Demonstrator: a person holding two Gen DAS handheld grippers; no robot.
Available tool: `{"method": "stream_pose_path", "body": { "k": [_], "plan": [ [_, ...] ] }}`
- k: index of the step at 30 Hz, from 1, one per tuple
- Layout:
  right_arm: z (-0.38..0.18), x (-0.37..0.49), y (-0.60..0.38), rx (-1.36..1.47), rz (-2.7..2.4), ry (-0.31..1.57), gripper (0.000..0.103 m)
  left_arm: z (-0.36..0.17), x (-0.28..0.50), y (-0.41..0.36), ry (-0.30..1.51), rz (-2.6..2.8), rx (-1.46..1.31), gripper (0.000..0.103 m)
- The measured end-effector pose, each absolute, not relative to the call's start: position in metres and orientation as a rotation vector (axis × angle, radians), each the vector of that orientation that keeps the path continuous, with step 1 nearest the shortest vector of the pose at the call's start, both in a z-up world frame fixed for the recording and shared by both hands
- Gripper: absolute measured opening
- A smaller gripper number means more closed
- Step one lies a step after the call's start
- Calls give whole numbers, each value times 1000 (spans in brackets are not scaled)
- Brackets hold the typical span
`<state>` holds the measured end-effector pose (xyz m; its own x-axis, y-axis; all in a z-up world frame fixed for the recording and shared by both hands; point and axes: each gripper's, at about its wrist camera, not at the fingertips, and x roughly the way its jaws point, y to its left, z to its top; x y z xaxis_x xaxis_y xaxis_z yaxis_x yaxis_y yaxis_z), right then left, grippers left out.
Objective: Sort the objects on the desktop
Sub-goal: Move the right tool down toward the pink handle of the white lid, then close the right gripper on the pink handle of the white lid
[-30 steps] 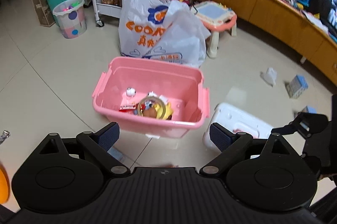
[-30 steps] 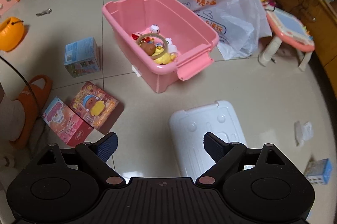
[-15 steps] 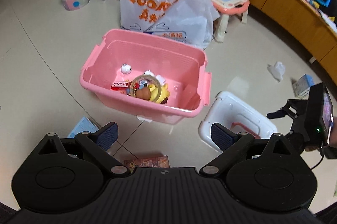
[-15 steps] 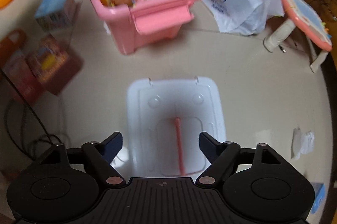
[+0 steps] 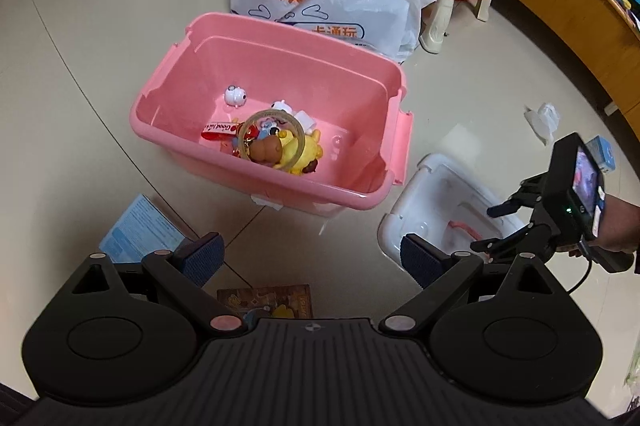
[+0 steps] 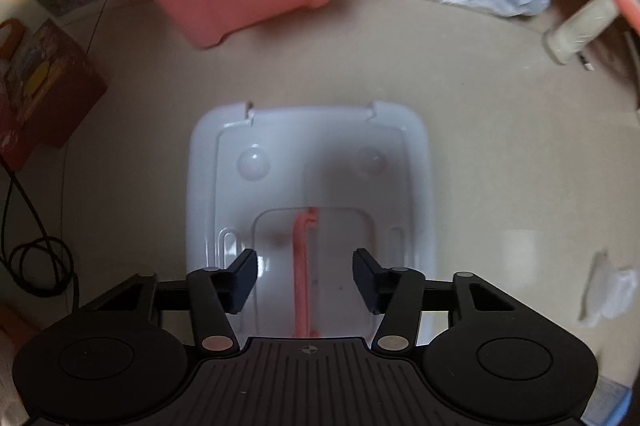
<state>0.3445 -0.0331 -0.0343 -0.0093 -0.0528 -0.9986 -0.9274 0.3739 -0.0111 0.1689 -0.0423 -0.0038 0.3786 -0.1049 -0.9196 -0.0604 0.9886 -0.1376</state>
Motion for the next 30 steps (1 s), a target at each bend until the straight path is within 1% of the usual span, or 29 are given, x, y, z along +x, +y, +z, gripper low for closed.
{"method": "stream_pose_path", "body": {
  "k": [4,6,7,8,12,24,30],
  "plan": [
    [-56,342,-36,-992,902,1438,33,-9,171,-45,1206,-29,-165,97],
    [-66,341,-36,-1026,892,1444,19,-10,173,-47,1214,-35,-172,97],
    [-69,338,-38,-1043,891,1439,16,-10,173,-48,1217,-41,-173,97],
    [-73,335,-39,-1058,890,1436,10,-11,173,-49,1219,-48,-172,97],
    [-80,331,-43,-1053,879,1463,9,-10,173,-52,1218,-56,-177,97],
    [-69,325,-53,-1056,863,1465,5,-2,169,-52,1206,-68,-200,97],
    [-46,315,-58,-1065,853,1441,5,7,164,-51,1192,-91,-231,97]
  ]
}}
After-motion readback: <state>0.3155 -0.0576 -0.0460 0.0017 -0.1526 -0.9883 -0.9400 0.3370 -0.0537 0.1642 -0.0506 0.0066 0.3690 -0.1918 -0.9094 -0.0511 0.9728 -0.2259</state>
